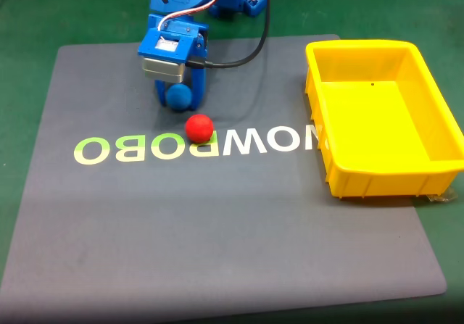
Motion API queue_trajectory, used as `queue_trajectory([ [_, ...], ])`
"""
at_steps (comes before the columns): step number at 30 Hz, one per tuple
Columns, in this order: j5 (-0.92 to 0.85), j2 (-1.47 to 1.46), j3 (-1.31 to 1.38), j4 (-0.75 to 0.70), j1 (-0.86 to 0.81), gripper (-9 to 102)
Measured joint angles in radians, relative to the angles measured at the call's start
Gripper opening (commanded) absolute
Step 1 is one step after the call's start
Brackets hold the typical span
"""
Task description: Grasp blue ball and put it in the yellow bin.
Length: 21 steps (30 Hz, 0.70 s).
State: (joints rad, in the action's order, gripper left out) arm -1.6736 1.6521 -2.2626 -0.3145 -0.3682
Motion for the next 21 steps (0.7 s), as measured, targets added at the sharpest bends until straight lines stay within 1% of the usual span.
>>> queue_trajectory([
  [1,0.000,0.000,0.000,0.000,0.000,0],
  [13,0.000,0.012,0.000,0.000,0.000,0],
  [18,0.000,0.150,-0.002,-0.017,0.009,0],
  [21,0.000,0.279,-0.002,-0.034,0.048,0],
])
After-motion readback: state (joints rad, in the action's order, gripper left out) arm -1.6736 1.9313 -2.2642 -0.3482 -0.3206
